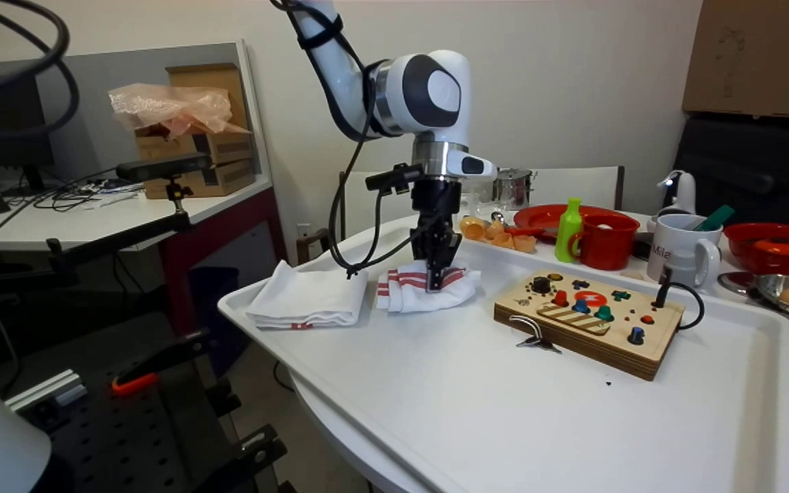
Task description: Use the cloth to wipe the tray
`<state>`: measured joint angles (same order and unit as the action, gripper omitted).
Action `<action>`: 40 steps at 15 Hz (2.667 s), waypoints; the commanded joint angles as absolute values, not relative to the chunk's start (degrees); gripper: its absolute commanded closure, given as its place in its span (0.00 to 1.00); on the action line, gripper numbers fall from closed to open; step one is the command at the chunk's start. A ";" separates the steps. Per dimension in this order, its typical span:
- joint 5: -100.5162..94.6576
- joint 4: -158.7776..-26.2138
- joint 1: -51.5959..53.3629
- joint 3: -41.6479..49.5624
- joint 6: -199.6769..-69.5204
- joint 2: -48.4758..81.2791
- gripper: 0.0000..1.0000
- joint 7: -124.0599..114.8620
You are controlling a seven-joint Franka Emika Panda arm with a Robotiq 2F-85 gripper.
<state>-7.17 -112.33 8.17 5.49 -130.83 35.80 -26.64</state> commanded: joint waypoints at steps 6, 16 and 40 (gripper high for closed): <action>-2.59 -122.44 1.84 5.97 -137.11 33.47 0.94 -22.44; -2.04 -126.21 0.78 6.63 -139.28 31.07 0.94 -21.38; 0.85 -130.58 -3.34 11.76 -138.15 31.84 0.94 -24.07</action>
